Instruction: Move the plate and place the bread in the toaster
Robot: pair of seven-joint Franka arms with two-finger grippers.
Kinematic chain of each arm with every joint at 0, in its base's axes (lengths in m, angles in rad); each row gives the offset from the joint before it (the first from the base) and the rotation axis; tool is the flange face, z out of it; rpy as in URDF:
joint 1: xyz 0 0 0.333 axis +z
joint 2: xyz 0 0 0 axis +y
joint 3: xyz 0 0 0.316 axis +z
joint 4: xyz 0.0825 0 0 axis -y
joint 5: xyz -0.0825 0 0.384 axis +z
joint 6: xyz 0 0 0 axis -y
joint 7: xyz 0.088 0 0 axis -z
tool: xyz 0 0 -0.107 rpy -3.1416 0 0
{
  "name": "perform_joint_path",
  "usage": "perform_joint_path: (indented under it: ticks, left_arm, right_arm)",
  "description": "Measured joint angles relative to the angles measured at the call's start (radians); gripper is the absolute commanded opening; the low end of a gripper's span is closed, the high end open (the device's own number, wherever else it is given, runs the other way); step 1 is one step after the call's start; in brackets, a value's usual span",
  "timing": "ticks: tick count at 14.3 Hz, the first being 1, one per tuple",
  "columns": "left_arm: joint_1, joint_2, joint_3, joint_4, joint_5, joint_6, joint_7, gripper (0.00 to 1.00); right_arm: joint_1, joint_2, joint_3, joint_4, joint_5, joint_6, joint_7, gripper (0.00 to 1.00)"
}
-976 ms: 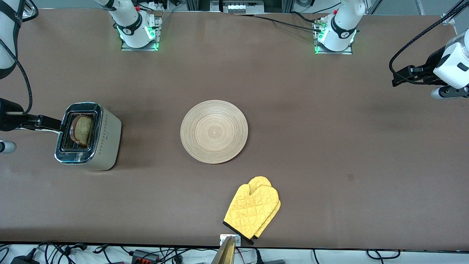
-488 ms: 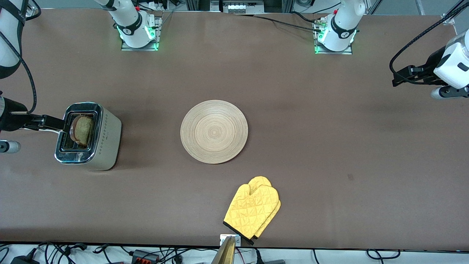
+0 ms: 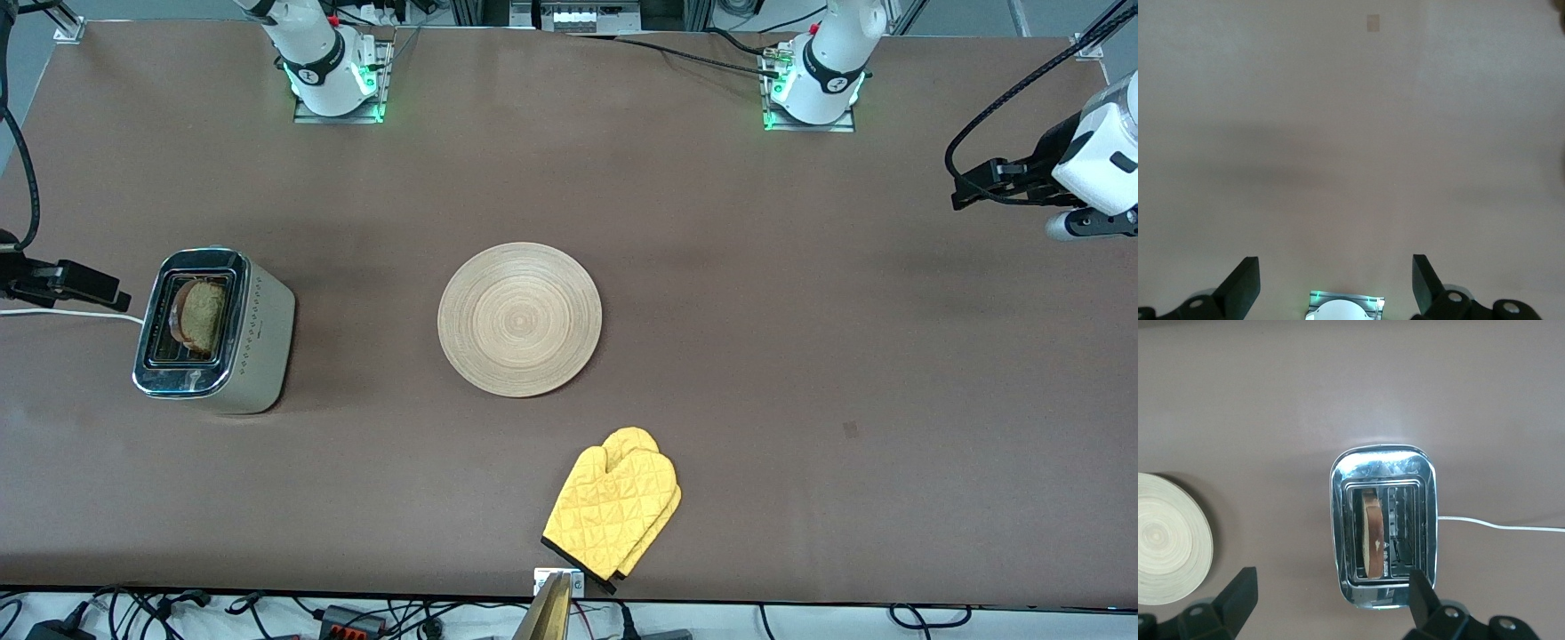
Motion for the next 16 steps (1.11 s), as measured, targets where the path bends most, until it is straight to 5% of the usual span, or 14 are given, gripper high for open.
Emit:
perform_joint_path:
  ticks: [7,16]
  left_arm:
    - [0.0,0.0,0.0,0.0,0.0,0.0,0.0,1.0]
    - [0.0,0.0,0.0,0.0,0.0,0.0,0.0,1.0]
  right_arm:
    - [0.0,-0.214,0.008,-0.328,-0.044,0.11,0.0,1.0]
    - [0.0,-0.277,0.017,-0.391,-0.059,0.113,0.0,1.0]
